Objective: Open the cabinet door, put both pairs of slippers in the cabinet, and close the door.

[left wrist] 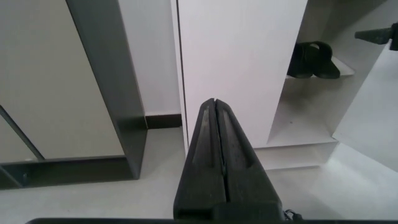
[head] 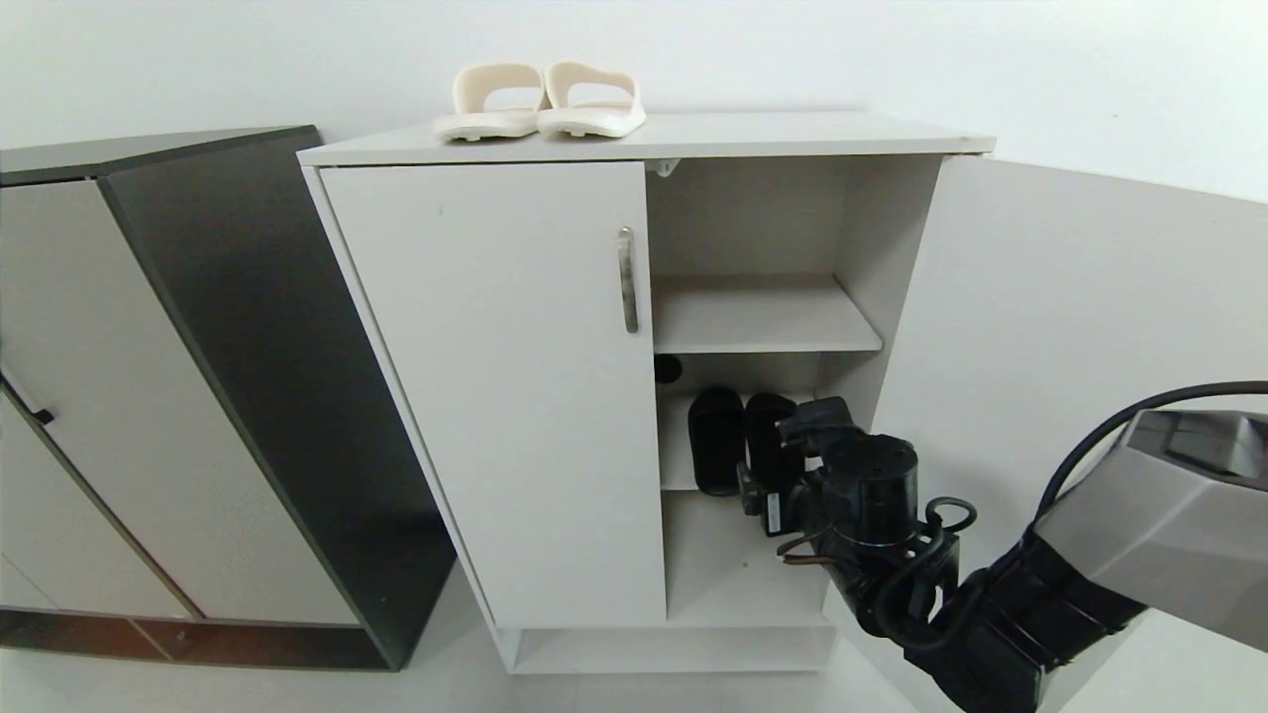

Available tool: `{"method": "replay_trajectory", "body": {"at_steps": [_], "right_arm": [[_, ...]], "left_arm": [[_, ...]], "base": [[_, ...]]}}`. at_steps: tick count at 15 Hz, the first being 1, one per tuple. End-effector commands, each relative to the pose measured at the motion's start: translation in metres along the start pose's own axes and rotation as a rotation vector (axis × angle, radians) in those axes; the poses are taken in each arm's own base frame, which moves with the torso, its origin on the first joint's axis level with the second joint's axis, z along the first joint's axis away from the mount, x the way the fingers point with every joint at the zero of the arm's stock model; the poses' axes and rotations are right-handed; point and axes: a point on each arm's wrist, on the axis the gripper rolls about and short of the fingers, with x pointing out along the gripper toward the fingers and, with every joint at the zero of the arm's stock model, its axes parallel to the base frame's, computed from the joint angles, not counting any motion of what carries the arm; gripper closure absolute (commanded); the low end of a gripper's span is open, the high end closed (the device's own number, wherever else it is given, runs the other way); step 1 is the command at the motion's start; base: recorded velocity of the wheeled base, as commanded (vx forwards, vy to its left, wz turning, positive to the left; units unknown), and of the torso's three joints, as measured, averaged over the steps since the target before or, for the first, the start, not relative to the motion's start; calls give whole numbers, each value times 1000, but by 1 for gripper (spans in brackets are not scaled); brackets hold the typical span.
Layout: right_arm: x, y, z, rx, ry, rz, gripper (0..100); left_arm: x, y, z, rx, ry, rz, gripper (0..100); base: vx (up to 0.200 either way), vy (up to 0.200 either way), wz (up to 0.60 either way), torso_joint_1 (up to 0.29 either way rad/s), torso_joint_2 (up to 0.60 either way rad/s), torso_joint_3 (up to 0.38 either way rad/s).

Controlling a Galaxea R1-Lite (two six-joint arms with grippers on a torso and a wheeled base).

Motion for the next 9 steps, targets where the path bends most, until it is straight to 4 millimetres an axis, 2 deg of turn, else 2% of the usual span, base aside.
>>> {"method": "replay_trajectory", "body": {"at_steps": [1, 7, 9], "right_arm": [[-17, -3, 11, 0, -5, 51, 0], [-20, 6, 0, -22, 25, 83, 0], [-20, 6, -7, -33, 43, 81, 0]], "left_arm": [[0, 0, 0, -1, 2, 0, 100], [0, 0, 0, -1, 0, 0, 100], [0, 0, 0, -1, 2, 0, 100]], "base": [[0, 0, 0, 0, 0, 0], [0, 0, 0, 0, 0, 0], [0, 200, 0, 2, 5, 5]]}}
